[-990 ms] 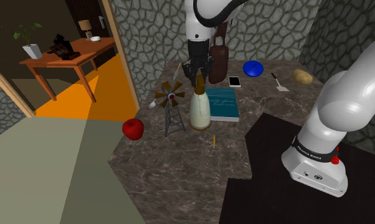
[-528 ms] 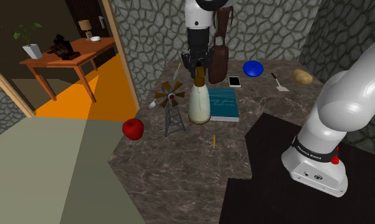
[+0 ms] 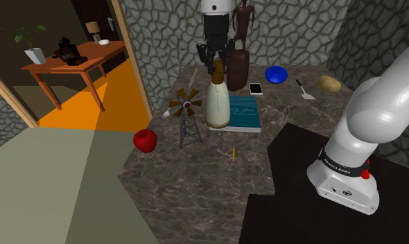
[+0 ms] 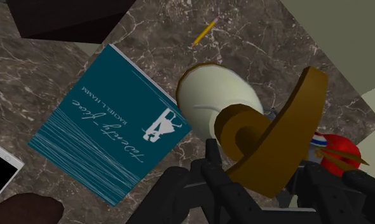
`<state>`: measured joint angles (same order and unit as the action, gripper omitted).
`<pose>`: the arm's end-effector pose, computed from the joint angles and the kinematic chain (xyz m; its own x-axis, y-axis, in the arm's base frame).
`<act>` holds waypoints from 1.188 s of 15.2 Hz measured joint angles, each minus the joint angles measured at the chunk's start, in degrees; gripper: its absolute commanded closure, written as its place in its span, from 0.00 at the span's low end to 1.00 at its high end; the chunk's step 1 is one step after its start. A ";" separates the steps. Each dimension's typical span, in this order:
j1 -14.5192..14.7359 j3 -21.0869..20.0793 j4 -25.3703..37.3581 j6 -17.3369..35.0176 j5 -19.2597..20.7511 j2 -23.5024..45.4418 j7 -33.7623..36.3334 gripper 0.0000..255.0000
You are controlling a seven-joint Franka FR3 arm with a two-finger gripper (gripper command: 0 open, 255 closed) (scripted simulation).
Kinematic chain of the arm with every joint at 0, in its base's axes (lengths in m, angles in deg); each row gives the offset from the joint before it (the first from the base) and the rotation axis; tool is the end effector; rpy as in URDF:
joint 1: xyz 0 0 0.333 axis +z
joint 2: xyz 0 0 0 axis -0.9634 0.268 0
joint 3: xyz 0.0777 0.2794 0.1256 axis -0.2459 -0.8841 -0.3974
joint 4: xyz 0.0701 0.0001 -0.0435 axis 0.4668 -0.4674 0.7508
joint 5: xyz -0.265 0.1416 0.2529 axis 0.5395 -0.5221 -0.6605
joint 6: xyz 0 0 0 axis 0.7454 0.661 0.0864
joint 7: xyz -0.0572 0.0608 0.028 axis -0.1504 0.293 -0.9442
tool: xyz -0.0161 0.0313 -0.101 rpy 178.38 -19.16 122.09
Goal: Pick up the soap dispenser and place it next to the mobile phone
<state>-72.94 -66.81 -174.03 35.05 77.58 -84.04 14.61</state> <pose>0.4479 0.1259 0.5431 0.9709 -0.2365 -0.0370 -0.2378 -0.9707 -0.0355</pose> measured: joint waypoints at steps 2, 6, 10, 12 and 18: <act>-0.02 0.09 1.49 -1.73 0.02 -0.25 0.08 1.00; -0.07 0.15 4.88 -4.84 0.15 0.04 0.37 1.00; -0.14 0.24 8.30 -7.83 0.30 0.46 0.56 1.00; -0.22 0.32 10.12 -9.22 0.42 0.89 0.59 1.00; -0.37 0.51 15.80 -13.96 0.66 1.85 0.81 1.00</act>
<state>-73.31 -66.30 -158.23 21.10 78.24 -82.20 15.42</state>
